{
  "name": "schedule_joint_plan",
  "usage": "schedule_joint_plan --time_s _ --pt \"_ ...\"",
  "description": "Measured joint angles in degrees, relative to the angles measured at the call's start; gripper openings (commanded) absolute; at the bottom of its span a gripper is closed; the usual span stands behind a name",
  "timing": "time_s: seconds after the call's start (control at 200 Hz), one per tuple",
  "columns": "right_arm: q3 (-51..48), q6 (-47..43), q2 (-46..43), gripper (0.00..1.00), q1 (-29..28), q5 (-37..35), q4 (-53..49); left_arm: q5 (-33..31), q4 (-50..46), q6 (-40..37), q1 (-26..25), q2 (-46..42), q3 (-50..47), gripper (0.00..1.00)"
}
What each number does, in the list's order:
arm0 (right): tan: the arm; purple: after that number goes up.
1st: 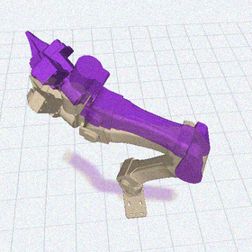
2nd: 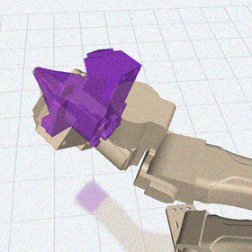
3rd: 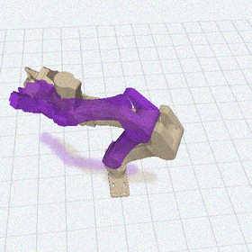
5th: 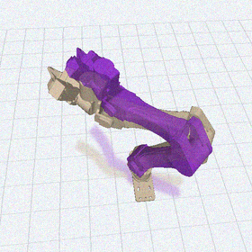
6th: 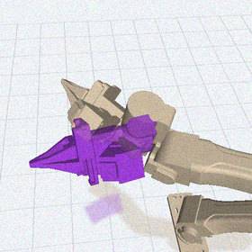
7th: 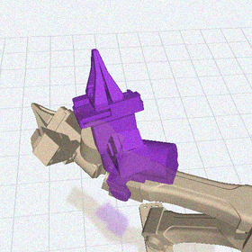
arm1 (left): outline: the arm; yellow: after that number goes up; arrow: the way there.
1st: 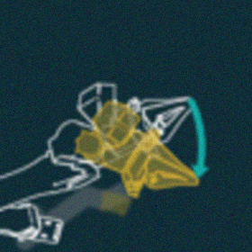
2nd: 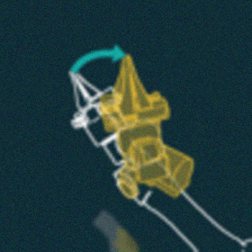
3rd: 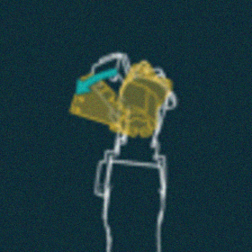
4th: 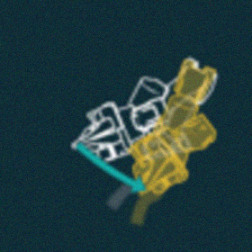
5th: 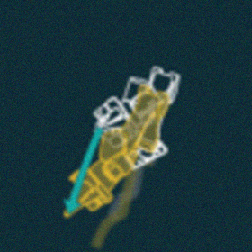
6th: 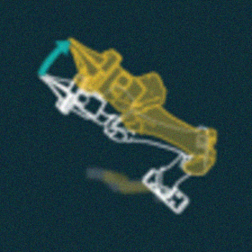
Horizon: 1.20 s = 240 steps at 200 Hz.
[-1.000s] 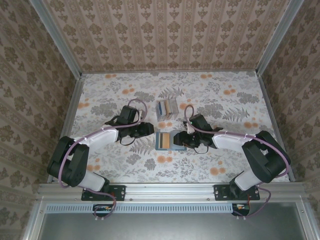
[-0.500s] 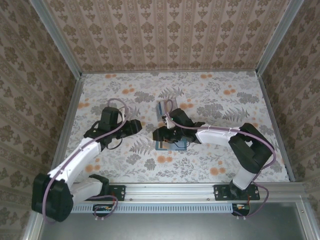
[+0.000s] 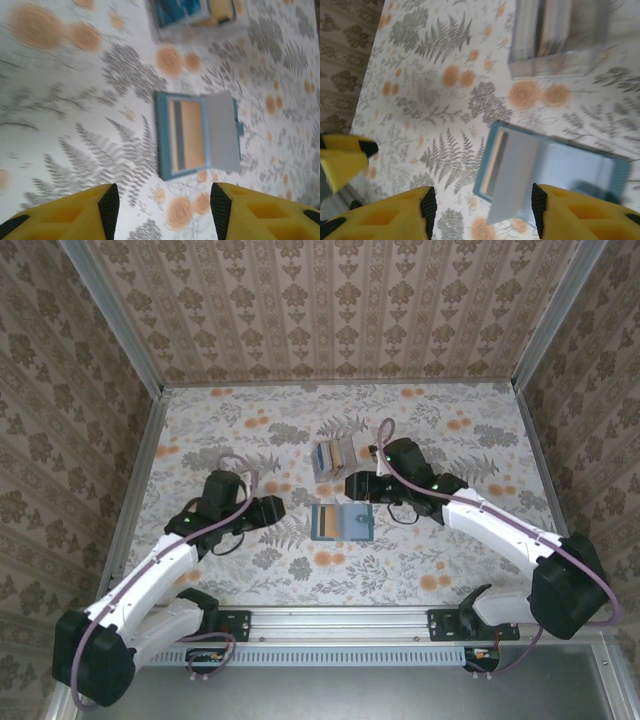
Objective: Put the credit cards into the card holder
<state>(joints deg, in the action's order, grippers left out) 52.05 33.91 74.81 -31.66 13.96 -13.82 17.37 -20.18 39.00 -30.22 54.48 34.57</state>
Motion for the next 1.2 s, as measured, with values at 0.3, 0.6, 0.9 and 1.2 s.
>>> schedule_joint_plan --time_s 0.3,0.6,0.9,1.2 --pt "7.28 -6.25 8.87 0.53 3.15 -3.67 -3.48 -4.98 -0.02 -0.04 -12.33 13.46 8.76 0.64" --pt "16.96 -7.17 19.56 0.53 3.69 -3.45 -3.65 -5.88 -0.26 -1.27 -15.43 25.86 17.97 0.66" --pt "9.68 -6.78 12.63 0.52 3.67 -3.74 -3.8 -6.36 -8.28 -3.52 -7.13 11.1 16.13 0.66" --pt "1.62 -7.41 -3.08 0.53 3.69 -8.83 -5.75 -3.87 -10.69 -5.49 0.42 6.47 11.98 0.65"
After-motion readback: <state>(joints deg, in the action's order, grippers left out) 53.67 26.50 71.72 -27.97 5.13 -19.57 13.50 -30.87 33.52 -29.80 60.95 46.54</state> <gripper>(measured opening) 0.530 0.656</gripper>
